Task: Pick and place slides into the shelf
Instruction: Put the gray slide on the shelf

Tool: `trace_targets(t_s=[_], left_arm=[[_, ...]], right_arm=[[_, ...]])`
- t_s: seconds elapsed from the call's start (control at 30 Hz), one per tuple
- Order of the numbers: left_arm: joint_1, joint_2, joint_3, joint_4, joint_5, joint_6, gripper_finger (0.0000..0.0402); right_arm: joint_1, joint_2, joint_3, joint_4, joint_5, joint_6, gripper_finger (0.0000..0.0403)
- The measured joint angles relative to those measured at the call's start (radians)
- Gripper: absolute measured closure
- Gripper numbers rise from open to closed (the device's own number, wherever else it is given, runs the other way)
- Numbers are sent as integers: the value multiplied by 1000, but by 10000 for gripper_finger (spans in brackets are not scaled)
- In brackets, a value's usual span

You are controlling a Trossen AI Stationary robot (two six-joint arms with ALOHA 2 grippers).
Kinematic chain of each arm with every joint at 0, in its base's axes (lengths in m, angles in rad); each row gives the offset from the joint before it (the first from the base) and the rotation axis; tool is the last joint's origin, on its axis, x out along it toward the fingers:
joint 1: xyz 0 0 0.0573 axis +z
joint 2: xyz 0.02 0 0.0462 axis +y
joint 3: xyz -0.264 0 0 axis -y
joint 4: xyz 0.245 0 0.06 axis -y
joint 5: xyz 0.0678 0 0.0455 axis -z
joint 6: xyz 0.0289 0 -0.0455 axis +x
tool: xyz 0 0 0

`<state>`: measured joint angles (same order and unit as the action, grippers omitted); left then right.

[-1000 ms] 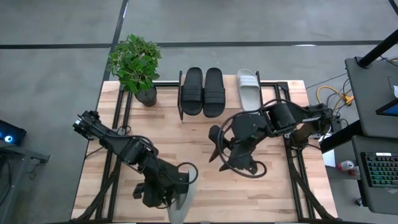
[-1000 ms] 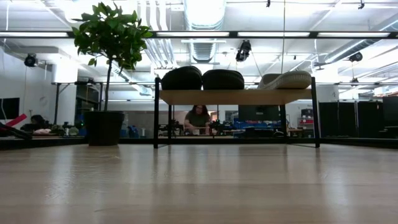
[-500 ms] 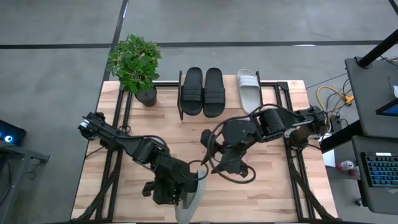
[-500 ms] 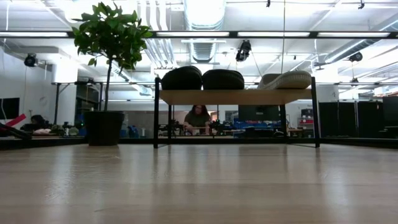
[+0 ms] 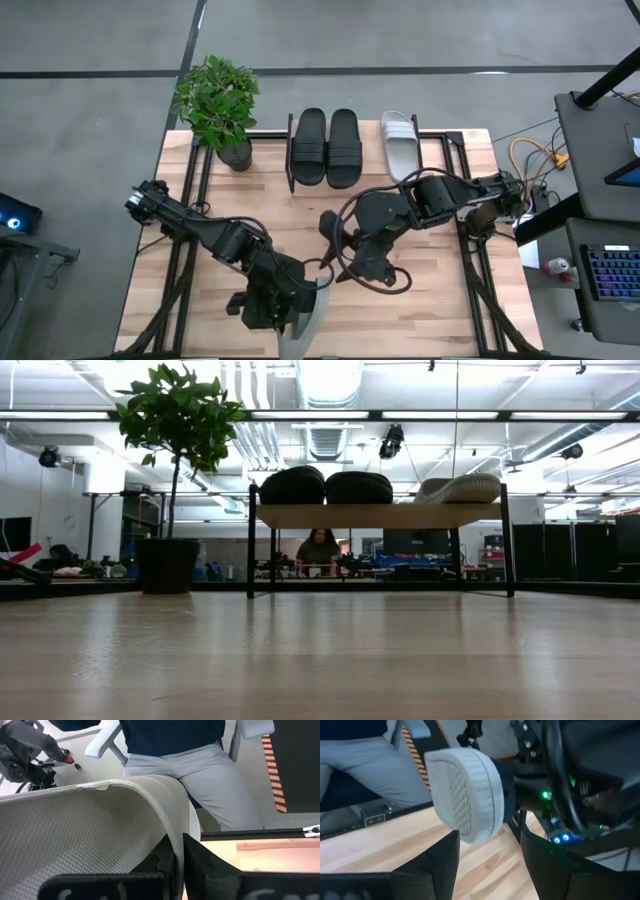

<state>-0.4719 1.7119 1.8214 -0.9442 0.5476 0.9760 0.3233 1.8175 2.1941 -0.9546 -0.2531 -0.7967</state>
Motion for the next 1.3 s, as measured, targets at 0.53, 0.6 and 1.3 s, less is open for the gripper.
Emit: trace_targets(t_s=[0.53, 0.6, 1.3], left_arm=[[12, 1, 0, 3, 19, 17, 401], [12, 1, 0, 3, 20, 17, 401], [15, 2, -2, 13, 172, 82, 401]], right_arm=[[39, 0, -76, 84, -14, 12, 200], [39, 0, -78, 84, -14, 18, 200], [39, 0, -76, 99, -4, -24, 200]])
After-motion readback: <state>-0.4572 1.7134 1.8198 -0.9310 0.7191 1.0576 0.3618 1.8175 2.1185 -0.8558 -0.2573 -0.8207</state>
